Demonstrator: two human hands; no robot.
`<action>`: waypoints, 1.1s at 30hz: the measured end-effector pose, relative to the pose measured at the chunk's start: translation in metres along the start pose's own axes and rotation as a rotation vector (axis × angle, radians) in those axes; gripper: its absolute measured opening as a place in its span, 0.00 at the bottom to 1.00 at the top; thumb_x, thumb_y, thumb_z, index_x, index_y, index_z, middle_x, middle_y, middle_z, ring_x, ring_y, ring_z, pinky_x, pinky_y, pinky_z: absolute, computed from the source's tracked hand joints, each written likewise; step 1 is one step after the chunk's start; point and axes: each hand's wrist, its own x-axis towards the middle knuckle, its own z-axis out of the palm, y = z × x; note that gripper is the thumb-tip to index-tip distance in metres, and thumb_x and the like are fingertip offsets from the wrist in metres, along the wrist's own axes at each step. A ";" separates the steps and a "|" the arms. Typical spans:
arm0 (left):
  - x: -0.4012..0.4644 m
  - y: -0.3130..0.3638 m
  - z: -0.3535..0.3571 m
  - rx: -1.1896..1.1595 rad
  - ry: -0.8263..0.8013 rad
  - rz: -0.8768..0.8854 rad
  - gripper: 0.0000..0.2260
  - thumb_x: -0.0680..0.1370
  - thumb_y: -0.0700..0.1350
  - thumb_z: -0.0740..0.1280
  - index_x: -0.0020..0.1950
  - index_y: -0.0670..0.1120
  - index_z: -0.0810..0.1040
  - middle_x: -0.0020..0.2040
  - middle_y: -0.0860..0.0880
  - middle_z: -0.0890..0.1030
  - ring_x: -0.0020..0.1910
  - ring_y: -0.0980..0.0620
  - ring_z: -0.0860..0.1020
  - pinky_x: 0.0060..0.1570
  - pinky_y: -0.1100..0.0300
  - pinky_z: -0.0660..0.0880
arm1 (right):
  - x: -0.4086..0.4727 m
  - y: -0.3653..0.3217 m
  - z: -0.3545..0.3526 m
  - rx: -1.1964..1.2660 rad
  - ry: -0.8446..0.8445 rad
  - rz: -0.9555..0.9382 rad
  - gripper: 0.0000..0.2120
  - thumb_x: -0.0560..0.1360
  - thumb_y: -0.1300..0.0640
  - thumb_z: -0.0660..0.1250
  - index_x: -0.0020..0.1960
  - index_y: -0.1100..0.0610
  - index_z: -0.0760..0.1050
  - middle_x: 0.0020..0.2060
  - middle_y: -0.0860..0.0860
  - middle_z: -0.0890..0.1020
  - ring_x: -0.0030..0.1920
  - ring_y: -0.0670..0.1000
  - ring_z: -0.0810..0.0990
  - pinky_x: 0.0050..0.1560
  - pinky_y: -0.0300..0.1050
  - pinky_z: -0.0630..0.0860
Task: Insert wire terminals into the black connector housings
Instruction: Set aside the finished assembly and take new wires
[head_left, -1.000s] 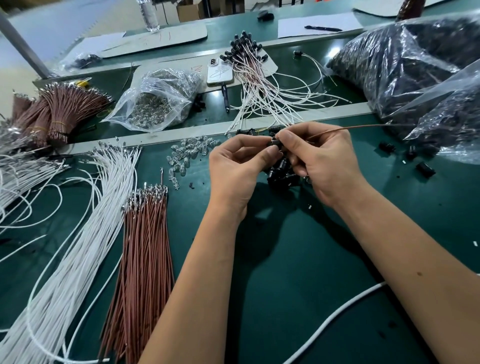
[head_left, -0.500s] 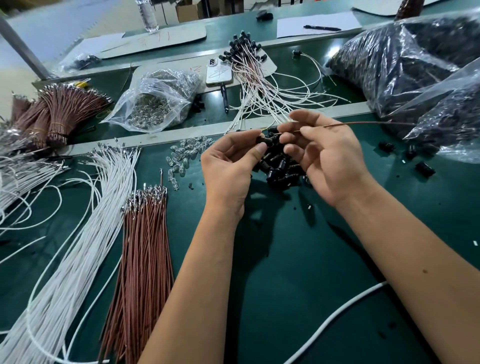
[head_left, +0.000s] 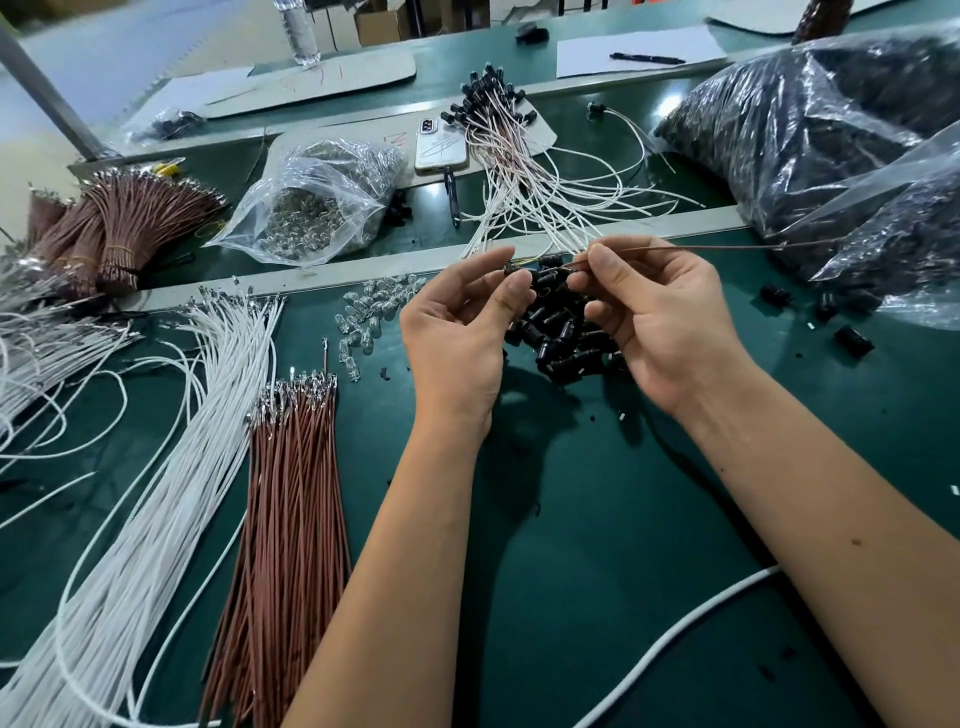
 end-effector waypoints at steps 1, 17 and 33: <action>0.000 0.000 0.001 -0.010 0.001 -0.004 0.09 0.75 0.33 0.74 0.54 0.40 0.84 0.41 0.45 0.84 0.42 0.48 0.83 0.49 0.57 0.81 | 0.000 0.000 0.000 0.005 -0.003 -0.007 0.02 0.79 0.66 0.70 0.50 0.61 0.80 0.41 0.54 0.86 0.39 0.48 0.86 0.34 0.36 0.79; -0.006 0.002 0.011 -0.002 -0.017 -0.091 0.03 0.75 0.37 0.75 0.44 0.43 0.85 0.37 0.44 0.86 0.33 0.50 0.84 0.37 0.62 0.79 | -0.003 0.007 0.003 -0.078 -0.049 -0.073 0.06 0.71 0.62 0.76 0.47 0.59 0.82 0.41 0.55 0.87 0.37 0.49 0.85 0.34 0.37 0.79; -0.013 0.005 0.012 0.247 -0.153 -0.007 0.05 0.72 0.39 0.78 0.44 0.41 0.84 0.38 0.41 0.86 0.35 0.44 0.83 0.42 0.46 0.82 | -0.006 0.005 0.004 -0.312 -0.113 -0.071 0.09 0.83 0.58 0.67 0.50 0.58 0.86 0.42 0.54 0.85 0.36 0.46 0.80 0.30 0.35 0.71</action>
